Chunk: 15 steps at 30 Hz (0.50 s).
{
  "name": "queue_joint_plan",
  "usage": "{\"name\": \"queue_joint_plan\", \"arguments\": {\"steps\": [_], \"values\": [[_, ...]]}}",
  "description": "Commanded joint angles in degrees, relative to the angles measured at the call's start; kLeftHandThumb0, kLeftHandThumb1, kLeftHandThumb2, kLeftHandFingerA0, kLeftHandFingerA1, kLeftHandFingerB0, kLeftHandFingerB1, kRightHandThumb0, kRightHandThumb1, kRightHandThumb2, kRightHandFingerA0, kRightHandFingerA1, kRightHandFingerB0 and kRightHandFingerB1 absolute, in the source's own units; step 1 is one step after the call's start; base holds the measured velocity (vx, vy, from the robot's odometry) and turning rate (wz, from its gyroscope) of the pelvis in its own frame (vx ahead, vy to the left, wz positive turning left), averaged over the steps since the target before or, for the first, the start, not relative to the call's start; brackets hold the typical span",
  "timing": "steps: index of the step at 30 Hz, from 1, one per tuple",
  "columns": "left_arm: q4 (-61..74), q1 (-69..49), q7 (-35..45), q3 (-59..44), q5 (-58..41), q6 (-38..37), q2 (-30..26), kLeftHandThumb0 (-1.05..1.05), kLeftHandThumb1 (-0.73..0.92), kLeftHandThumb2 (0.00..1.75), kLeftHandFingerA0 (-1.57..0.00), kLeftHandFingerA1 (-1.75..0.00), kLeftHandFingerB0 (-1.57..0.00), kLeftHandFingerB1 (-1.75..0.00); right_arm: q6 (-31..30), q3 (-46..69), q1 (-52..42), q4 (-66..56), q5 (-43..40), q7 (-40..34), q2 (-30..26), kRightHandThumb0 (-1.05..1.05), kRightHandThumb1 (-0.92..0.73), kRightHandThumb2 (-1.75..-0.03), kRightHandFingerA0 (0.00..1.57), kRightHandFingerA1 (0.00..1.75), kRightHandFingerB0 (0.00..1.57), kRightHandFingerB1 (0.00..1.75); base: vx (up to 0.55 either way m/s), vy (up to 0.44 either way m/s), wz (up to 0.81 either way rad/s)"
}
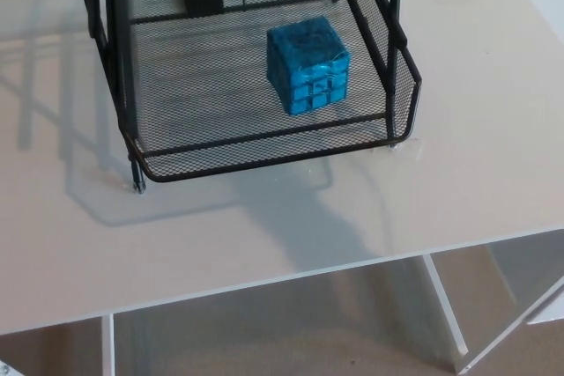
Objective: The robot walks towards a desk on which a file tray is kept in the middle and a cube is kept to its right. The robot lifts the cube using its right hand and places it on the file tray.
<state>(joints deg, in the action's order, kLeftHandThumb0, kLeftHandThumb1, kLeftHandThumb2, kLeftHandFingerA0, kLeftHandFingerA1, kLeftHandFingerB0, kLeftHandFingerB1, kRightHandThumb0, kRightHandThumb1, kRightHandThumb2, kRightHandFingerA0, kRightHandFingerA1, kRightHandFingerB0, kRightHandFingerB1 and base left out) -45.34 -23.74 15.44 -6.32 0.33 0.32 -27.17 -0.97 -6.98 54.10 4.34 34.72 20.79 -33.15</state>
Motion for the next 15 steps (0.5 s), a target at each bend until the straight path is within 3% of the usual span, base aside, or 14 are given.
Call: {"name": "queue_joint_plan", "arguments": {"steps": [1, 2, 4, 6, 7, 8, 9, 10, 11, 15], "values": [[-0.94, -0.34, -0.88, -0.33, 0.57, -0.82, -0.33, -0.7, 0.92, 0.72, -0.38, -0.52, -0.25, -0.38, -5.92, 30.01, -17.14, -5.46, -14.3, 9.68, -14.36, -0.64, -0.66, -0.8, 0.0, 0.0, 0.0, 0.0, 0.0, 0.0, 0.0], [-1.67, 0.12, -1.1, -0.17, 0.76, -0.69, -0.23, -0.7, 0.92, 0.72, -0.39, -0.52, -0.25, -0.38, -3.19, 39.28, -22.73, -2.34, -17.21, 8.38, -14.89, -0.91, -0.63, -0.92, 0.0, 0.17, 0.0, 0.0, 0.0, 0.0, 0.0], [-0.78, -0.32, -0.48, -0.42, 0.21, -0.44, -0.16, -0.7, 0.92, 0.72, -0.37, -0.54, -0.24, -0.38, -2.71, 50.6, -30.36, 2.81, -19.19, 6.67, -14.09, -0.88, -0.57, -0.84, 0.0, 0.15, 0.04, 0.01, 0.0, 0.0, 0.0], [-0.67, -0.37, -0.43, -0.44, 0.15, -0.39, -0.16, -0.7, 0.92, 0.72, -0.37, -0.54, -0.24, -0.38, -2.59, 51.56, -31.4, 3.14, -19.8, 6.6, -14.21, -0.88, -0.57, -0.84, 0.0, 0.15, 0.04, 0.01, 0.0, 0.0, 0.0], [0.13, -0.65, -0.53, -0.53, 0.05, 0.0, -0.07, -0.69, 0.92, 0.72, -0.38, -0.55, -0.24, -0.39, -4.43, 57.23, -35.8, 3.75, -21.02, 6.74, -12.34, -0.8, -0.53, -0.82, 0.0, 0.17, 0.0, 0.09, 0.0, 0.0, 0.0], [0.32, -0.76, -0.51, -0.73, -0.18, -0.05, 0.04, -0.71, 0.76, 1.04, -0.32, -0.6, -0.21, -0.5, -3.17, 60.94, -40.62, 6.36, -21.28, 5.26, -11.52, -0.85, -0.6, -0.9, 0.0, 0.16, 0.0, 0.08, 0.0, 0.0, 0.0], [-0.19, -0.68, -0.82, -0.79, -0.04, -0.66, -0.06, -0.7, 0.92, 0.72, -0.37, -0.54, -0.25, -0.39, -0.35, 64.2, -48.8, 11.5, -20.14, -0.23, -9.45, -0.88, -0.61, -0.91, 0.0, 0.12, 0.01, 0.05, 0.0, 0.0, 0.0], [-0.19, -0.68, -0.82, -0.79, -0.04, -0.66, -0.06, -0.7, 0.92, 0.72, -0.37, -0.54, -0.25, -0.39, -0.35, 64.2, -48.8, 11.5, -20.14, -0.23, -9.45, -0.88, -0.61, -0.91, 0.0, 0.12, 0.01, 0.05, 0.0, 0.0, 0.0], [-0.29, -0.8, -0.81, -1.02, -0.12, -0.76, -0.32, -0.7, 0.77, 1.04, -0.31, -0.59, -0.21, -0.5, 1.32, 65.13, -52.97, 14.17, -19.78, -3.93, -7.9, -0.82, -0.59, -0.91, 0.0, 0.18, 0.09, 0.13, 0.0, 0.0, 0.0], [2.09, -1.42, -1.21, -1.87, -0.88, 2.6, -0.22, -0.68, 0.77, 1.03, -0.32, -0.58, -0.21, -0.49, 8.71, 65.12, -60.54, 25.9, -23.41, -13.72, -2.92, -0.82, -0.62, -0.95, 0.0, 0.22, 0.1, 0.14, 0.0, 0.0, 0.0]]}}
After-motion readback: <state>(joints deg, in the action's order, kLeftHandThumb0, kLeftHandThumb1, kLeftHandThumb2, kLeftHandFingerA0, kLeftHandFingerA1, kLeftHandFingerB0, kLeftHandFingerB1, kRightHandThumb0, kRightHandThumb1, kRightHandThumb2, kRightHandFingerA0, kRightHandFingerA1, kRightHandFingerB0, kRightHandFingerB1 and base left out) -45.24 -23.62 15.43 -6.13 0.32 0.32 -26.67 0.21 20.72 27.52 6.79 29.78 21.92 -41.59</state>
